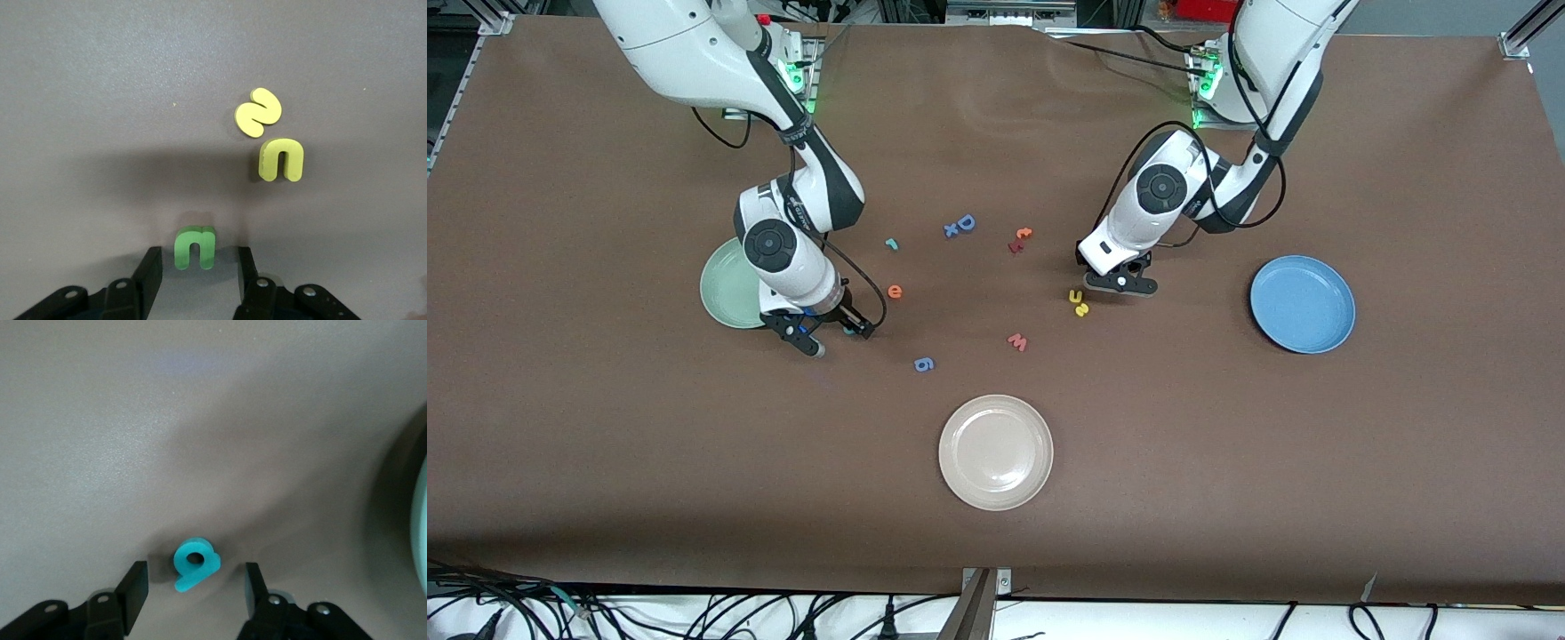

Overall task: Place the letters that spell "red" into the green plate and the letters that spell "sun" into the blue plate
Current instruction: 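Grasp the green letter with the left gripper while the right gripper grasps teal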

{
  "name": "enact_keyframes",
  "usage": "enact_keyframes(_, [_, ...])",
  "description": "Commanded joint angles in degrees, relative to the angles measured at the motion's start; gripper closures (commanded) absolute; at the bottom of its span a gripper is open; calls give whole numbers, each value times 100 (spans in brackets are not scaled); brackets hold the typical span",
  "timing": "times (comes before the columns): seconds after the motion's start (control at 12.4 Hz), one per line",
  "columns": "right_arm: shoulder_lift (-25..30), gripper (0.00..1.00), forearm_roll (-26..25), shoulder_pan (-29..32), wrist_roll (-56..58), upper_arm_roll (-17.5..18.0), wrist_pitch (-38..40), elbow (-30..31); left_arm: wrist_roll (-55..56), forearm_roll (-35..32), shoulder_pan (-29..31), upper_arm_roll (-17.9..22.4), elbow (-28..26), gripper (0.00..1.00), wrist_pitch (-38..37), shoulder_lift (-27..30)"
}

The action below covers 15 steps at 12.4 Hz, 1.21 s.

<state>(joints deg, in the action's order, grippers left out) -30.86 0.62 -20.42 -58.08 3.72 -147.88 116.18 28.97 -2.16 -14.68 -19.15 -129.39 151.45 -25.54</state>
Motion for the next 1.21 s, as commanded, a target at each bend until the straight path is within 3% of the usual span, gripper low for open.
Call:
enact_keyframes(0.0, [-8, 34, 70, -14, 25, 6, -101, 36, -67, -90, -131, 140, 55, 70, 43, -13])
enact_keyframes(0.32, [-43, 39, 35, -14, 60, 6, -110, 36, -76, -118, -123, 184, 55, 96, 34, 31])
enact_keyframes(0.64, [-34, 65, -1, -14, 192, 6, -92, 36, -733, -109, -35, 438, 55, 99, -149, 416])
enact_keyframes(0.97, [-25, 79, -1, -14, 394, -3, -57, 36, -1614, -56, 694, 509, 46, 99, -1062, 1330])
enact_keyframes(1.13, [-8, 83, -1, -14, 421, -3, -48, 28, -1937, -56, 1018, 509, 11, 99, -1318, 1525])
